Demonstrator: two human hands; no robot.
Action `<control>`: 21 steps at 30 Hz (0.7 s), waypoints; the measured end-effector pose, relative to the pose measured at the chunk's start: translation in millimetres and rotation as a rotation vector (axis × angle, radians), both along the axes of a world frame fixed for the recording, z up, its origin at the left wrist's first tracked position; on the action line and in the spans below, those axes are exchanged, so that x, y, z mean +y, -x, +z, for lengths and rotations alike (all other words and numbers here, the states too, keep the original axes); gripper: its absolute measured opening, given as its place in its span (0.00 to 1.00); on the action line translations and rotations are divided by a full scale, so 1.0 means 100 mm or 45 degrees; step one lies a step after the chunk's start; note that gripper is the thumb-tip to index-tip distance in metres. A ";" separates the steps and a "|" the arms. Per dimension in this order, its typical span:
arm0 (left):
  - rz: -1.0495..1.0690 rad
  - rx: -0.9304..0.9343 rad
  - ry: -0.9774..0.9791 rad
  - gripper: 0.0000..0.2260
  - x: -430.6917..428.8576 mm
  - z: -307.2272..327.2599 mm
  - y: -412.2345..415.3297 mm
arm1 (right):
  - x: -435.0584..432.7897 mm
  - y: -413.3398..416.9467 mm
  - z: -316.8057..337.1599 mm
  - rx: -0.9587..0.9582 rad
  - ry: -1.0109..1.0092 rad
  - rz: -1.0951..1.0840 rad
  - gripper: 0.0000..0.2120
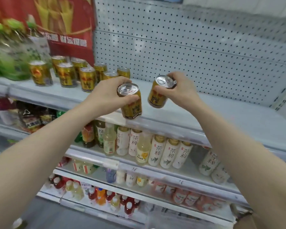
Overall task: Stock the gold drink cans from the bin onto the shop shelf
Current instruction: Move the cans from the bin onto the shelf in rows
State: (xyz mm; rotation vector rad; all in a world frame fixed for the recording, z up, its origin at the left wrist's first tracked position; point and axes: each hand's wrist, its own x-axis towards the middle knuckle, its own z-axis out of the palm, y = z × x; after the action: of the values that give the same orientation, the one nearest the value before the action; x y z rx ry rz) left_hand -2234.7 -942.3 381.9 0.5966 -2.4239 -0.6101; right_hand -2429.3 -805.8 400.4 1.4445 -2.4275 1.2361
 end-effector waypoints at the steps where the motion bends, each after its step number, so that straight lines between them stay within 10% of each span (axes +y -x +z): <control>1: 0.000 -0.001 -0.009 0.28 -0.08 0.01 0.04 | -0.15 0.04 0.00 0.003 -0.022 -0.005 0.19; 21: -0.053 -0.194 0.078 0.27 -1.02 -0.04 0.76 | -1.73 0.81 -0.31 0.033 -0.308 0.019 0.19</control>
State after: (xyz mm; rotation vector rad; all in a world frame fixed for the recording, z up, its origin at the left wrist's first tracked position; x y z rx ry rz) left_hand -2311.2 -1044.8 378.1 0.5874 -2.5930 -0.5217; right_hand -2510.3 -979.3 369.8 1.5264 -2.6281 0.9449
